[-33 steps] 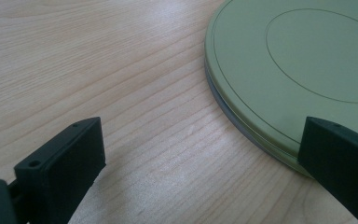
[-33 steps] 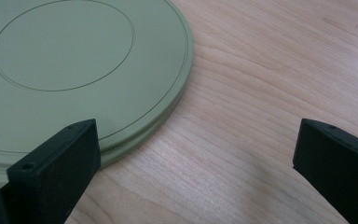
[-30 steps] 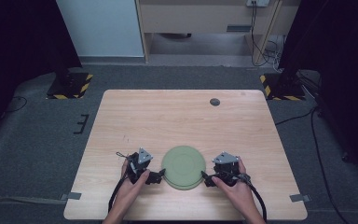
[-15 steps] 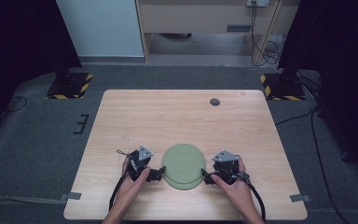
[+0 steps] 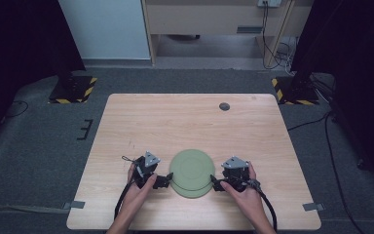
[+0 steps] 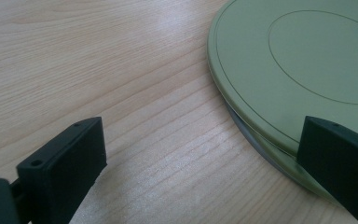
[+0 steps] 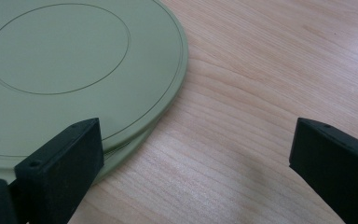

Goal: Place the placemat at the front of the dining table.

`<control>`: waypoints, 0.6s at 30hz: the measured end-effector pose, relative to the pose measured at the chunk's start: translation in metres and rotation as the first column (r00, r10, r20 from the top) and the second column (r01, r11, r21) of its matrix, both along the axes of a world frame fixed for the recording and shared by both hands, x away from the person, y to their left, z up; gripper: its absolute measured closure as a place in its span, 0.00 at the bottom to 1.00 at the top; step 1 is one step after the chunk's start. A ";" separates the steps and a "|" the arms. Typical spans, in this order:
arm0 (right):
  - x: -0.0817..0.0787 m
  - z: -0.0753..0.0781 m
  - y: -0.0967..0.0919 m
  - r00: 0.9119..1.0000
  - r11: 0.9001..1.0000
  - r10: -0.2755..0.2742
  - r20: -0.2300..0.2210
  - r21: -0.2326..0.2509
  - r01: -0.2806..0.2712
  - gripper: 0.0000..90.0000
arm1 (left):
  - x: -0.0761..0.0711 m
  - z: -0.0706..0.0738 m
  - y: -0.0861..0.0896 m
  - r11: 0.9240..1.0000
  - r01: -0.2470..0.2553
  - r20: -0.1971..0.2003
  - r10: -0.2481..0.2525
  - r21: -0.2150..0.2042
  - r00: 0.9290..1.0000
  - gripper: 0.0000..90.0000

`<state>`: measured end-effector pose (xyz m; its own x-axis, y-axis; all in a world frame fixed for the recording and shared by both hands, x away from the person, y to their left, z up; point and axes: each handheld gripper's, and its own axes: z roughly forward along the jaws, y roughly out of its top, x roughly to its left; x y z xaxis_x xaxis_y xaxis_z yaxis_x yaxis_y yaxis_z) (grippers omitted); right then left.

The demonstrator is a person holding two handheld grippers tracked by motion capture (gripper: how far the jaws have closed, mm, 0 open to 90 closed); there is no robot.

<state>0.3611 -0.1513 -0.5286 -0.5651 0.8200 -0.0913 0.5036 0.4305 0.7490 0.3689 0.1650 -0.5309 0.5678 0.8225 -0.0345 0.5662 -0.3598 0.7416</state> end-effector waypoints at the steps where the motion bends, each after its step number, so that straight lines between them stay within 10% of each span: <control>1: -0.001 0.000 0.000 1.000 1.000 0.001 0.000 -0.001 -0.001 0.04 | -0.001 0.001 0.000 1.000 0.002 -0.002 -0.002 0.003 1.000 0.01; 18: -0.006 0.001 0.002 1.000 1.000 0.029 -0.003 -0.001 -0.029 0.05 | -0.008 0.005 -0.004 1.000 0.023 0.009 -0.023 -0.002 1.000 0.02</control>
<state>0.3550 -0.1496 -0.5276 -0.5885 0.8034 -0.0906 0.4930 0.4455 0.7474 0.3614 0.1608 -0.5260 0.5866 0.8093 -0.0315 0.5516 -0.3707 0.7472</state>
